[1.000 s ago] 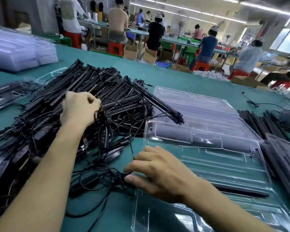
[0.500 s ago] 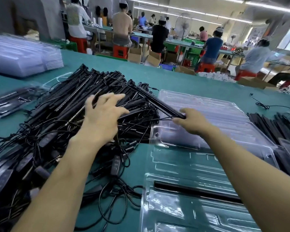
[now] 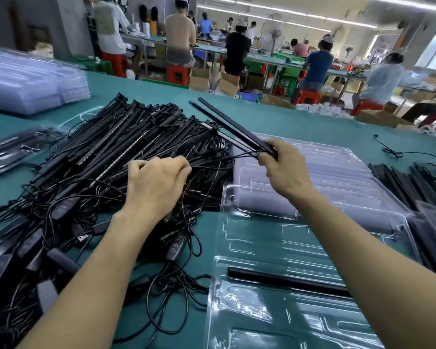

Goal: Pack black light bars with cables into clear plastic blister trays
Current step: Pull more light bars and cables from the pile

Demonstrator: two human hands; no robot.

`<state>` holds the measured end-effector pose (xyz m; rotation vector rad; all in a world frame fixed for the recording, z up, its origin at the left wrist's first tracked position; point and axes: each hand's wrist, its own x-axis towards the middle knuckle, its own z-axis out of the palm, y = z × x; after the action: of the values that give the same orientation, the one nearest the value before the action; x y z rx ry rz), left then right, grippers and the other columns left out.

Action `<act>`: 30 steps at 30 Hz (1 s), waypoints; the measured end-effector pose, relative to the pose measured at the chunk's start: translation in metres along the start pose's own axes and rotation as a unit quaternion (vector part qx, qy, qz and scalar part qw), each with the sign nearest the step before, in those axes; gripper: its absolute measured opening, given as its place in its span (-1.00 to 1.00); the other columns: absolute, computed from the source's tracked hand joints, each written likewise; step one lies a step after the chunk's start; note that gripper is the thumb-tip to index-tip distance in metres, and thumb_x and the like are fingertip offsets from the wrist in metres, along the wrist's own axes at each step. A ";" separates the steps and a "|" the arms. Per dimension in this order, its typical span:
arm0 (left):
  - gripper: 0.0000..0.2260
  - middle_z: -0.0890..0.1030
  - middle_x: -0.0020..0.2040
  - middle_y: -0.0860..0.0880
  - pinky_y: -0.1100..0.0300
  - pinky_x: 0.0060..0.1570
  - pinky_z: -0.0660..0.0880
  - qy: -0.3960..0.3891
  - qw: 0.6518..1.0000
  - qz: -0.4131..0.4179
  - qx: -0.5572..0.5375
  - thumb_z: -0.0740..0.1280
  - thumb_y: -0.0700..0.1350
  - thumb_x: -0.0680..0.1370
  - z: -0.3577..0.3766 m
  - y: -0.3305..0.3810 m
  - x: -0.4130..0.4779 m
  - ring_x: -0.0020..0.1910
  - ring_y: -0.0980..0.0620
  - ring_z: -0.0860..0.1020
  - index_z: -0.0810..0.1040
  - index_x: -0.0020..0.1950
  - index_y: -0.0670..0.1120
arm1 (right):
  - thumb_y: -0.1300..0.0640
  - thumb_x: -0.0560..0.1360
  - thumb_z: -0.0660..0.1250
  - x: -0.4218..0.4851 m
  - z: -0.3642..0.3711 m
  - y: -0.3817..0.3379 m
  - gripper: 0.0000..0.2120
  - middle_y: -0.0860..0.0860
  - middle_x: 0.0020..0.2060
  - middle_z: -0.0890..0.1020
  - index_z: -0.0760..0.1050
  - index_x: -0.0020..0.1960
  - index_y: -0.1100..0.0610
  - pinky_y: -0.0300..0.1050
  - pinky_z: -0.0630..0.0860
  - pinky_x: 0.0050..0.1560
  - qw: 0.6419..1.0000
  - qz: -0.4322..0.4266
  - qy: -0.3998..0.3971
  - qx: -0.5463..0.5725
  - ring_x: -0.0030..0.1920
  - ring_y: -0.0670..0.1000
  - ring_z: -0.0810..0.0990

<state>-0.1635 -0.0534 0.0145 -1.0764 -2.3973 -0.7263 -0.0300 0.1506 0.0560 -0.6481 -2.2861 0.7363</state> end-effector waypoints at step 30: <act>-0.85 0.50 -0.26 0.13 0.16 -0.25 0.48 -0.068 0.949 0.012 -0.306 0.38 0.01 0.56 -0.029 0.021 0.013 -0.32 0.19 0.47 0.55 -0.21 0.15 | 0.24 0.45 0.47 -0.009 0.035 -0.066 -0.87 0.06 -0.30 0.59 0.52 -0.20 0.19 -0.23 0.51 -0.26 0.951 0.144 -0.170 0.216 -0.32 -0.05 0.57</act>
<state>-0.1505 -0.0517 0.0504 -1.4191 -2.3121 -1.4946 -0.0646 0.0865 0.0726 -0.6893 -2.2319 1.5426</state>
